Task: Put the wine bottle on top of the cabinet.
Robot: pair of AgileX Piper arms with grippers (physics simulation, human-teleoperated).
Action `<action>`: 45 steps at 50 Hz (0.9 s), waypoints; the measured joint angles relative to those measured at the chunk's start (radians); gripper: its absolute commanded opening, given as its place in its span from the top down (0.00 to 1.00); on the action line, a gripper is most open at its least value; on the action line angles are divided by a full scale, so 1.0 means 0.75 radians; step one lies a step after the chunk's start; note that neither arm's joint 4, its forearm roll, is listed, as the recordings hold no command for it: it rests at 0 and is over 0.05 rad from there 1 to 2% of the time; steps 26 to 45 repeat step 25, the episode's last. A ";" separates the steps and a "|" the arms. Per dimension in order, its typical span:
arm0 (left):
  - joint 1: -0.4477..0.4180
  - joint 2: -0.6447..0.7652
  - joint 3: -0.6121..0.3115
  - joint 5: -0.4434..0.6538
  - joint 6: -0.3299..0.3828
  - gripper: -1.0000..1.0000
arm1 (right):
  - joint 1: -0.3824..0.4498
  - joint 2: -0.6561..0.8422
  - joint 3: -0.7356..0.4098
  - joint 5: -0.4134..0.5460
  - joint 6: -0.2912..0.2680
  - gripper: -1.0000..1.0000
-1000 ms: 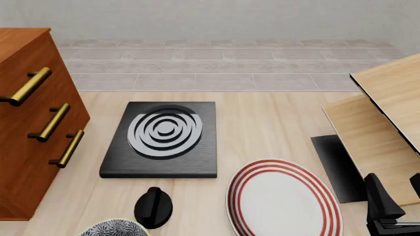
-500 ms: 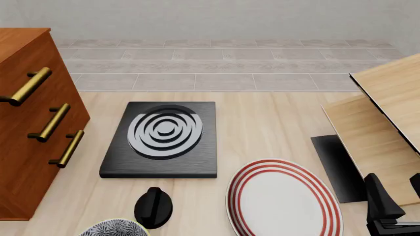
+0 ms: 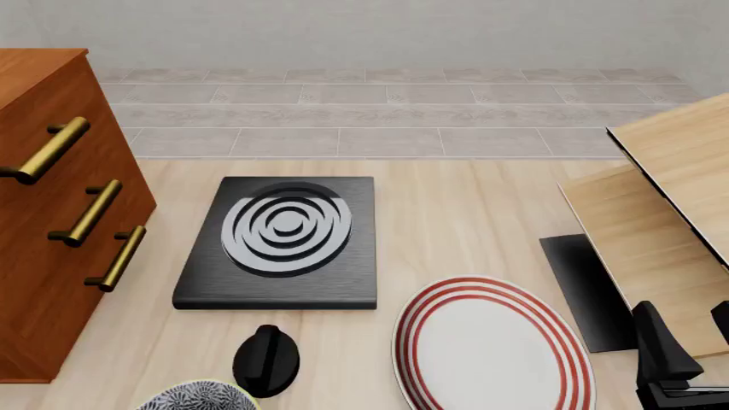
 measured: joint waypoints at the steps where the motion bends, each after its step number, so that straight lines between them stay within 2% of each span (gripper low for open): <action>1: -0.003 -0.006 -0.003 0.006 -0.004 0.00 | 0.000 0.000 0.000 0.000 0.000 0.00; 25: -0.066 -0.147 0.019 0.122 -0.074 0.00 | 0.000 0.000 0.000 0.000 0.000 0.00; 45: -0.066 -0.147 0.019 0.122 -0.074 0.00 | 0.000 0.000 0.000 0.000 0.000 0.00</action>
